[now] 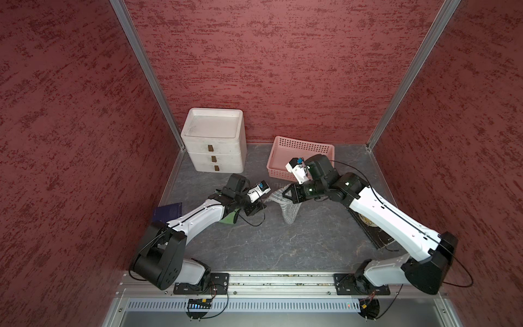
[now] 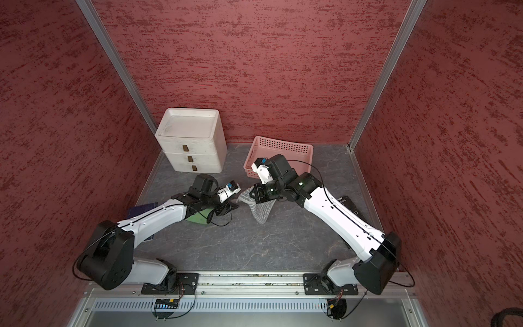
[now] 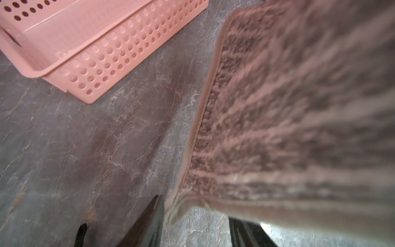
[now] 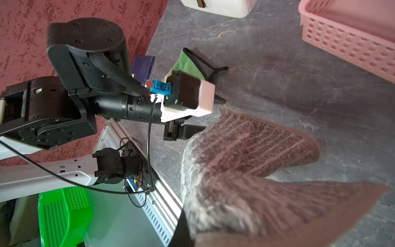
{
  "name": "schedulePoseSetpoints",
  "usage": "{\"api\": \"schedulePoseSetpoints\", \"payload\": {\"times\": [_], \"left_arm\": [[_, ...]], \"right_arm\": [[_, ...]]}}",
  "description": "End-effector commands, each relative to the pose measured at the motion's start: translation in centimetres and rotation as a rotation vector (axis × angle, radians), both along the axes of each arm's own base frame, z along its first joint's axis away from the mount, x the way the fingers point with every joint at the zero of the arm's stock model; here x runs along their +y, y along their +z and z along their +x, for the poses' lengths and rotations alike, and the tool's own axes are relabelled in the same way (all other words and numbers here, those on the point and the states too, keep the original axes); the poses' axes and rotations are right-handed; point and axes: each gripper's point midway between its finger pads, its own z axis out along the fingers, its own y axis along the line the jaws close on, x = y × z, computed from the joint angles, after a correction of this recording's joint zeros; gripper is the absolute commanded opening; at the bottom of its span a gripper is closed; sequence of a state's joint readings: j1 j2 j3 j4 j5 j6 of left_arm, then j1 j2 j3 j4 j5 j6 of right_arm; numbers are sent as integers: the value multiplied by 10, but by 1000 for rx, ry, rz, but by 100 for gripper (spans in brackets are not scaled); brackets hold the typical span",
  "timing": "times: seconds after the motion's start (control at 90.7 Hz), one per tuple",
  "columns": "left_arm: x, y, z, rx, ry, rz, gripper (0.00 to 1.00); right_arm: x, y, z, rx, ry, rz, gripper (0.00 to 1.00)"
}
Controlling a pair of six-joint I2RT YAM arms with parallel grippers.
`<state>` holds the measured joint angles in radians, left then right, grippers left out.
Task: Fold the square dishcloth
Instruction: Flatten out the cleaning item at the center of the board.
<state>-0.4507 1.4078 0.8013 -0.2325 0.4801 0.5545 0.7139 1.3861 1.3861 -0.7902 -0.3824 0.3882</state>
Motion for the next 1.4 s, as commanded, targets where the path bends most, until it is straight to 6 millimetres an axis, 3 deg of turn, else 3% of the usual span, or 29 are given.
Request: {"api": "schedulePoseSetpoints", "payload": {"times": [0.0,0.099,0.143,0.22,0.231,0.353,0.54,0.65,0.793,0.904,1.003,1.08,1.179,1.289,1.388], "left_arm": [[-13,20,-6,-16,-67,-55,53],[-15,23,-4,-73,-84,-68,51],[-14,21,-3,-98,-88,-62,42],[-10,16,7,-175,-74,-30,1],[-8,16,10,-190,-64,-22,0],[6,25,24,-276,-15,5,0],[25,62,-5,-355,-62,75,0],[40,79,-10,-399,-55,173,0],[50,100,18,-446,24,312,0],[52,131,46,-526,101,427,0],[50,141,30,-474,60,487,0],[50,117,-10,-380,-64,565,0],[49,65,-71,-252,-245,658,0],[57,-10,-136,-58,-405,778,0],[58,-56,-170,50,-478,848,0]], "right_arm": [[2,13,-4,-35,2,51,0],[0,17,-7,-44,4,66,0],[-2,16,-8,-47,0,64,0],[-5,16,-10,-51,-6,63,0],[-6,16,-10,-50,-8,62,0],[-11,12,-13,-43,-28,61,0],[-33,-17,-5,-18,-115,-43,3],[-47,-30,9,-4,-178,-85,5],[-50,-25,44,12,-208,-48,4],[-57,-16,71,-21,-254,-77,2],[-60,-18,75,-11,-274,-70,5],[-63,-40,63,46,-281,-75,5],[-72,-91,30,140,-296,-98,14],[-86,-144,-20,240,-311,-113,37],[-105,-173,-60,303,-333,-142,67]]}}
